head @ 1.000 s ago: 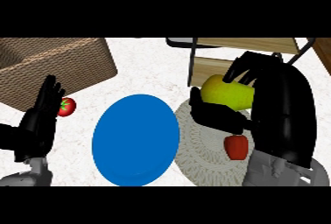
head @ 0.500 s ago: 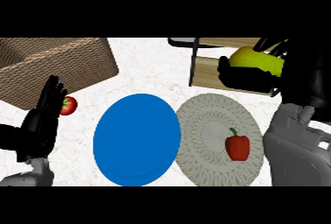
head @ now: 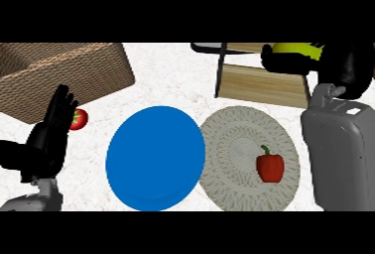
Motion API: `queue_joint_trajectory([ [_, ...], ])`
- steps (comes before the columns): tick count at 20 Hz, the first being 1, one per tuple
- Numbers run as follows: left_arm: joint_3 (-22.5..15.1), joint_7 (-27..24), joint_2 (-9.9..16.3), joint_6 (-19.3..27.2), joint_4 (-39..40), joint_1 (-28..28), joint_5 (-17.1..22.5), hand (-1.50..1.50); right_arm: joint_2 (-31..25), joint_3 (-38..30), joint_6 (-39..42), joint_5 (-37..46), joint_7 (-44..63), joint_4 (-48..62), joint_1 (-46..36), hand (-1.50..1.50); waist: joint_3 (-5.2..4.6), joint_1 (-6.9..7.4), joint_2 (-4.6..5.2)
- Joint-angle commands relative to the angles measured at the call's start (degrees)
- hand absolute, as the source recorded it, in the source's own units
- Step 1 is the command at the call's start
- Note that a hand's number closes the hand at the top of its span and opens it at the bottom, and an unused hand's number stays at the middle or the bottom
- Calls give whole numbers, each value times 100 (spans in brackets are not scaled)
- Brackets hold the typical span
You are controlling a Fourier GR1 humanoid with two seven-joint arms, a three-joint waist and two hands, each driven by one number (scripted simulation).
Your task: Pick the pear from the placemat and place it in the tiered shelf
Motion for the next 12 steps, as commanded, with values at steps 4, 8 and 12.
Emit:
queue_joint_trajectory([
  [4, -97, 51, -143, 63, -181, 68, -154, 0, -106, -351, -1303, -49, -787, 1696, -551, 150, 0, 31, 5],
  [8, 168, -323, -51, -186, 132, 202, 63, 0, -353, -380, -1293, -256, -1307, 2279, -574, 150, -2, 25, 5],
  [12, 58, 103, -18, -44, -65, -135, -135, 0, -50, -783, -2206, -335, -1055, 2860, -972, 150, 1, 54, 12],
])
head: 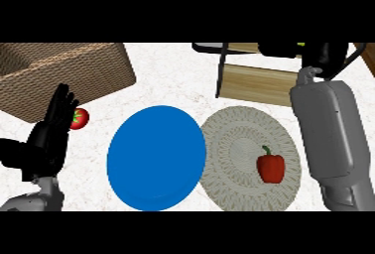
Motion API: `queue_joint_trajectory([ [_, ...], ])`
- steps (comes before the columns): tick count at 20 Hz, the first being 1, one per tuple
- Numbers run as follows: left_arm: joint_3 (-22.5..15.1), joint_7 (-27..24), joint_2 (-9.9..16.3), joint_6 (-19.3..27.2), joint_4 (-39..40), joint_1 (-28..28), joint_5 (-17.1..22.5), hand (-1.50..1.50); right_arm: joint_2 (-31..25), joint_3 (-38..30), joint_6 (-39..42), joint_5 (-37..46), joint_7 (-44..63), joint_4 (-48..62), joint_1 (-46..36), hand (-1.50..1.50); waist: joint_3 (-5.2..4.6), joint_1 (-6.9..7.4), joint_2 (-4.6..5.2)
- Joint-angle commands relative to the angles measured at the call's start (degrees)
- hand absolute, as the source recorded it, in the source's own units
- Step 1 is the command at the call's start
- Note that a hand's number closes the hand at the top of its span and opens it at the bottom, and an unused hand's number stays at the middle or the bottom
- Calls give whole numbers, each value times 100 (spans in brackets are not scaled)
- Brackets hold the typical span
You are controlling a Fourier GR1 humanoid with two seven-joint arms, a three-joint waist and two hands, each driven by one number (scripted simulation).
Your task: Pick the pear from the placemat and place it in the tiered shelf
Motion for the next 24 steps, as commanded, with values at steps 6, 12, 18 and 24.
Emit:
queue_joint_trajectory([
  [6, -39, 98, -12, -69, -274, 238, -72, 0, -231, -606, -470, -982, -934, 1689, -574, -150, 0, 22, -7],
  [12, 157, -217, 28, -203, 6, 193, 61, 0, -417, -841, -585, -1678, -2005, 1967, -612, -150, 0, 22, 6],
  [18, -189, 104, -349, 229, -164, 67, -317, 0, -480, -1068, -674, -2182, -1949, 1316, -823, -150, 1, -13, -12],
  [24, 160, -29, -70, -109, -55, 267, -22, 0, -634, -937, -707, -1940, -745, -343, -28, -150, -5, -147, -64],
])
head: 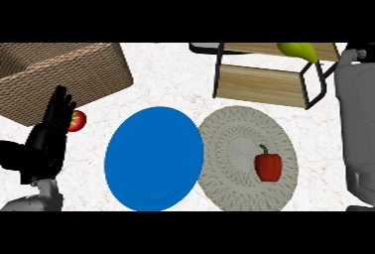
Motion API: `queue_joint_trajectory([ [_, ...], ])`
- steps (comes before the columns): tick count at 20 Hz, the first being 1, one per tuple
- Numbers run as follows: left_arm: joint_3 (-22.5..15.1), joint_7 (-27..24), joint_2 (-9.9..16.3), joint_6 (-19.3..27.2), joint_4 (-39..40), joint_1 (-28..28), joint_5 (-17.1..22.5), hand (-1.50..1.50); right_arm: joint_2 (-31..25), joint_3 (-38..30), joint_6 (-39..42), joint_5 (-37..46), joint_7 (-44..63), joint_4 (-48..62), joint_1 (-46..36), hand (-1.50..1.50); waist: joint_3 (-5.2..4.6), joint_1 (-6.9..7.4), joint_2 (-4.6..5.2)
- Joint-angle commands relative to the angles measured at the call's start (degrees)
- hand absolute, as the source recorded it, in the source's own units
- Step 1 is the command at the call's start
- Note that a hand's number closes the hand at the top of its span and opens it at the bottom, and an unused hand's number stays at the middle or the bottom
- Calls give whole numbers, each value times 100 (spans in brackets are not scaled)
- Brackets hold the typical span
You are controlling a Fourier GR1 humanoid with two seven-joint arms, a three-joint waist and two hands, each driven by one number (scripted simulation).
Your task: Pick the pear from the placemat and place it in the tiered shelf
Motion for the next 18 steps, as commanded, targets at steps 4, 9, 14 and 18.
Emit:
queue_joint_trajectory([
  [4, -154, -3, -113, 99, -124, 244, -212, 0, -444, -246, 444, -136, 1221, -1687, 945, -150, -2, -98, -34],
  [9, 207, 323, 164, -107, -263, 46, 144, 0, -1224, -857, 1411, -870, 1653, -2778, 1608, -150, 2, -130, -33],
  [14, 22, 227, -45, 19, -159, -15, -35, 0, -1183, -1383, 1974, -1819, 1757, -4057, 2836, -150, 2, -89, -7],
  [18, 335, 91, 106, -132, 194, -245, 187, 0, -1232, -1801, 2403, -2530, 1816, -4818, 3463, -150, 0, -72, 3],
])
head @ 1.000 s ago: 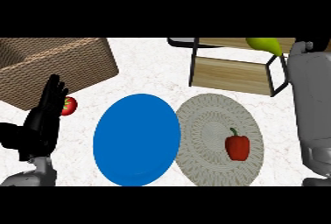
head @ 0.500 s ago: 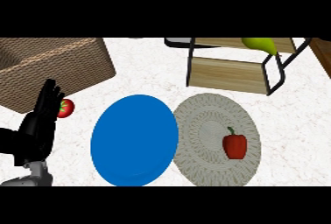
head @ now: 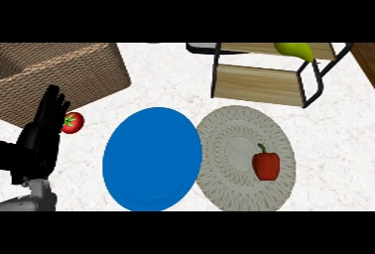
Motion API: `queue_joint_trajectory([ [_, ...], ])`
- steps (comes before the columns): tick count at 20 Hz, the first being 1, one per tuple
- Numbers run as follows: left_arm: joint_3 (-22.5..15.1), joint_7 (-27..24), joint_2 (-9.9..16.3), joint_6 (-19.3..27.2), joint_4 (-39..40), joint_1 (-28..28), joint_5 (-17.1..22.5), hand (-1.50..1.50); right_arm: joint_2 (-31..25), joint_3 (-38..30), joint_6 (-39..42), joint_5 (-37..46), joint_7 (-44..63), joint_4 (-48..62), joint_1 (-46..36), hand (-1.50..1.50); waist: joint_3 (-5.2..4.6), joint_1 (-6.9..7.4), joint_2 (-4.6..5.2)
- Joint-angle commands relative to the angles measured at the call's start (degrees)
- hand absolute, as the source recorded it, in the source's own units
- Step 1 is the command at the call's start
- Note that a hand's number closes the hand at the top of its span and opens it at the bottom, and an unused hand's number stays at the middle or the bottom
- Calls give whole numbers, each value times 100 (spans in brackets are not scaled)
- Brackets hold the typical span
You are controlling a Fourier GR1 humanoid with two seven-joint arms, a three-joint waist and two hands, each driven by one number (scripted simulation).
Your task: Pick the pear from the placemat and place it in the tiered shelf
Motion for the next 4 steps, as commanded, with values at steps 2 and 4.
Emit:
queue_joint_trajectory([
  [2, -72, -49, -48, -33, -16, -28, -79, 0, -457, -667, 598, -972, 143, -517, 507, -150, -1, 58, 16],
  [4, -116, -300, -163, 25, 201, 68, -165, 0, -437, -1153, 859, -1436, -284, -504, 1029, -150, 0, 27, 15],
])
